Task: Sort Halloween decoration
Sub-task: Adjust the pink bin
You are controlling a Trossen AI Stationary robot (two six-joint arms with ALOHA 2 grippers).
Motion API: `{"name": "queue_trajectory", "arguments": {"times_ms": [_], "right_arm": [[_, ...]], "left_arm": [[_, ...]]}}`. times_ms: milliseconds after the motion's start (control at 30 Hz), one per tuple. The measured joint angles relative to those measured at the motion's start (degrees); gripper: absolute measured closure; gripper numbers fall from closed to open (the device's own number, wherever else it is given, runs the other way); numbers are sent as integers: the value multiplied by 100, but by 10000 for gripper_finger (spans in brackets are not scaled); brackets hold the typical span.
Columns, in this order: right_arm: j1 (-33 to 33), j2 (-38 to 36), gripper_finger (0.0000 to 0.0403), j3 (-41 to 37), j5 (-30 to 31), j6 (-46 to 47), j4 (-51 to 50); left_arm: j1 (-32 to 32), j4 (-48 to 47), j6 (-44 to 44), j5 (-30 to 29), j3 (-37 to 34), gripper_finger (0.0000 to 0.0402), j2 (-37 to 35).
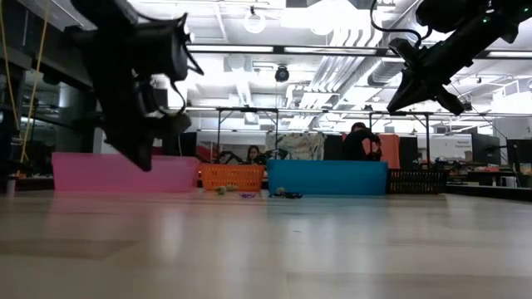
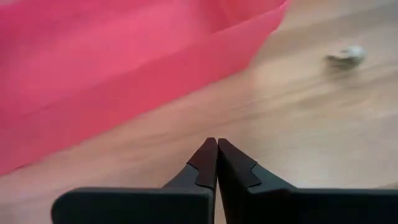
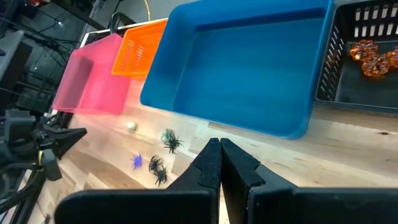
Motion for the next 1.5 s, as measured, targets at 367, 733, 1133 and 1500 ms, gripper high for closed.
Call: {"name": "queue_trajectory", "arguments": {"times_ms": [367,733,1133,1500], "right_arm": [[0,1,402,0,7,1,10],[0,1,402,0,8,42,8],[0,3,402,0,51,9,4],[1,3,402,0,117,2,2]], "left_arm": [[856,595,1220,-191,-289,401,-2],[1552,1152,3133,-184,-289,401,-4],[1633,-179,2769,-68,-291,401,-277],[2010,-990,2761,-400,-289,401,-489]]}}
